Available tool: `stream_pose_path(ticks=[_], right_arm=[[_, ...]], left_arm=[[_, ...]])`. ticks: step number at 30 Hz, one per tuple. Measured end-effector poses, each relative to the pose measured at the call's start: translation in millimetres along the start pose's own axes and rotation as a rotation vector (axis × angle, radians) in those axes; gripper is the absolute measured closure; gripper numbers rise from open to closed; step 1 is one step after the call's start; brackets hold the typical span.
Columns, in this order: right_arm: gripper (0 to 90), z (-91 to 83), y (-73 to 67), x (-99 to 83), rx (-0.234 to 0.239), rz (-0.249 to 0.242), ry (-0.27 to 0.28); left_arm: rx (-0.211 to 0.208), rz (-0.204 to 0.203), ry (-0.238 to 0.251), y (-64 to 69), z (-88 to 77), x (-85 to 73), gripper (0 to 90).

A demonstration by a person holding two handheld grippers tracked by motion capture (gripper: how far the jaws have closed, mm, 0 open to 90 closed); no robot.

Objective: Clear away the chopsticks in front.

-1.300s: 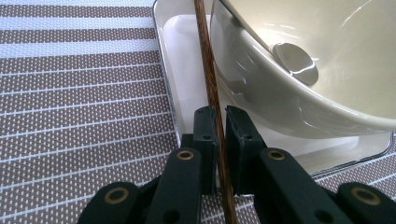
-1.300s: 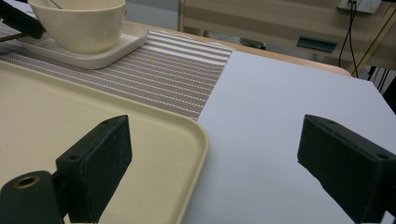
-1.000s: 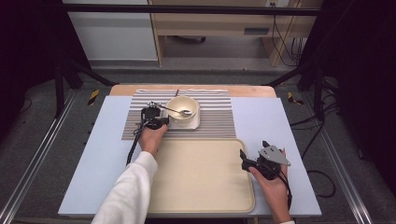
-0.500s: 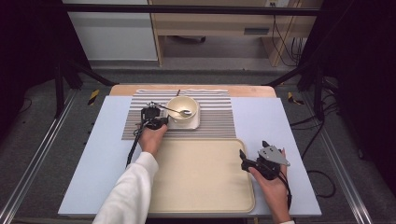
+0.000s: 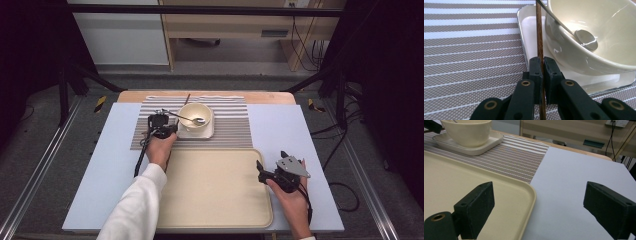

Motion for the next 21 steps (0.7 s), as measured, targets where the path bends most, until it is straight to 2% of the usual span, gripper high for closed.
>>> stream_pose_path(ticks=[4,8,10,18,21], right_arm=[[9.9,0.3,-0.5,0.0,0.005,0.004,0.001],[9.9,-0.2,-0.6,0.6,0.008,0.003,0.006],[9.8,-0.6,-0.5,1.0,0.009,0.008,0.009],[9.9,-1.6,-0.9,2.1,0.009,0.007,0.013],[9.8,-1.5,-1.2,2.0,0.011,0.009,0.012]], left_arm=[[0.024,-0.001,-0.007,-4.7,-11.1,-1.1,85.5],[0.037,-0.043,0.006,-12.6,-27.3,-6.6,85.5],[0.042,-0.050,0.006,-15.7,-35.5,-11.2,85.5],[0.031,-0.103,0.046,-25.0,-77.6,-44.5,85.6],[0.025,-0.109,0.056,-25.8,-90.5,-59.9,85.5]])
Point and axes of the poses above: each handheld gripper's, and its own axes: z roughly forward along the jaws, x roughly out of its top, y roughly to its right, the point moved 4 cm from there along z, roughly forward along the jaws, and after that the axes turned 9 degrees about -z, right-handed, at the moved point
